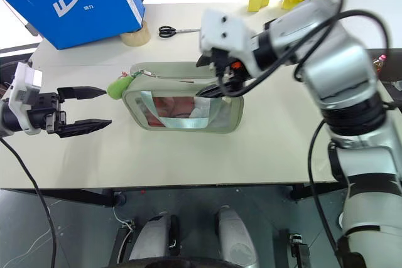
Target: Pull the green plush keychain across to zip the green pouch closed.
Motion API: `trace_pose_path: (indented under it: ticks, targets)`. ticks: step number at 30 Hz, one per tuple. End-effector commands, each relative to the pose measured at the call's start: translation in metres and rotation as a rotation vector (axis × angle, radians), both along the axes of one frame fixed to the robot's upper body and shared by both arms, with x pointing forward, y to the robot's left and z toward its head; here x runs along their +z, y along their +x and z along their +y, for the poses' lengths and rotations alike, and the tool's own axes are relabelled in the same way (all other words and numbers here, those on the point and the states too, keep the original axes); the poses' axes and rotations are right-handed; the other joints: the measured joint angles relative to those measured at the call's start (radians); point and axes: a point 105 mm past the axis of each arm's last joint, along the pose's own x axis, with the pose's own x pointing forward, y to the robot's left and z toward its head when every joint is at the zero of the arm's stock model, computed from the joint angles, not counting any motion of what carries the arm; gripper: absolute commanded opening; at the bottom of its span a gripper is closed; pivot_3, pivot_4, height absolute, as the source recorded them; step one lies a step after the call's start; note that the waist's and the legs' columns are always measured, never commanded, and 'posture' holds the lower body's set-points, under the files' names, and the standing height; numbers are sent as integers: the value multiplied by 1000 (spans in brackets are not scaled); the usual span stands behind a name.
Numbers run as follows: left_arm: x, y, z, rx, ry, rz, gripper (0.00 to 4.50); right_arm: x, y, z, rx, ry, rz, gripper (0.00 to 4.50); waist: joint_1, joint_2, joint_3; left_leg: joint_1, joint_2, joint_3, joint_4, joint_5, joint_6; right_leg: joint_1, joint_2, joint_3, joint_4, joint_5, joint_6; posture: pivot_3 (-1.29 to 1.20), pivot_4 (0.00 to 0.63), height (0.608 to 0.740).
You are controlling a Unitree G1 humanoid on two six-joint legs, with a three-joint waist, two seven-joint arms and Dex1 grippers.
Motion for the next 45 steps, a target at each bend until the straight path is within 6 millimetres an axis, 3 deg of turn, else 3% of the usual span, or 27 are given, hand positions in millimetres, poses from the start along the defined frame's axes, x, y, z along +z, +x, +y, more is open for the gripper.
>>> trace_pose_path:
  ticks: [1,7,8,10,15,25,28,35,42,45]
  targets:
    - [12,-2,-2,-14,-2,-38,4500,0,-11,-15,2,1,-13,3517,-1,0,0,0,0,0,0,0,0,0,0,0,0,0,0,0,150,737]
    - [16,0,-5,-34,-3,-53,4500,-37,1,-30,-83,-66,-15,3517,-7,0,0,2,0,1,0,0,0,1,1,1,1,0,0,0,150,737]
    - [17,1,-6,-37,-3,-55,4500,-42,7,-31,-102,-71,-22,3281,-7,0,0,2,0,0,0,0,0,1,1,1,1,0,0,0,150,737]
    - [20,1,-7,-43,-1,-59,4500,-43,15,-31,-140,-56,-35,2658,-7,0,0,2,0,1,0,0,0,1,1,1,1,0,0,0,150,737]
    - [32,5,-10,-49,-43,-90,4500,-43,20,-31,-149,-40,-55,68,-3,0,0,2,0,1,0,0,0,1,1,1,1,0,0,0,150,737]
    - [22,36,-5,45,-11,-90,4500,-44,22,-29,-137,-46,-62,18,-5,0,0,2,0,1,1,0,0,1,1,1,1,0,0,0,150,737]
    - [17,43,-6,47,9,-84,3585,-43,23,-29,-145,-39,-61,0,-4,0,0,2,0,1,1,0,0,1,1,1,1,0,0,0,150,737]
    - [23,44,-12,9,-7,-97,34,-43,25,-31,-161,-35,-62,0,-4,0,0,2,0,1,1,0,0,2,1,1,2,0,0,0,150,737]
    - [56,41,-9,-36,29,-182,34,-47,27,-30,-160,-39,-58,0,-4,0,0,2,0,1,1,0,0,2,1,1,2,0,0,0,150,737]
    - [72,47,-30,-75,-8,-210,34,-50,26,-28,-151,-42,-53,0,-2,0,0,2,0,1,1,0,0,2,1,1,2,0,0,0,150,737]
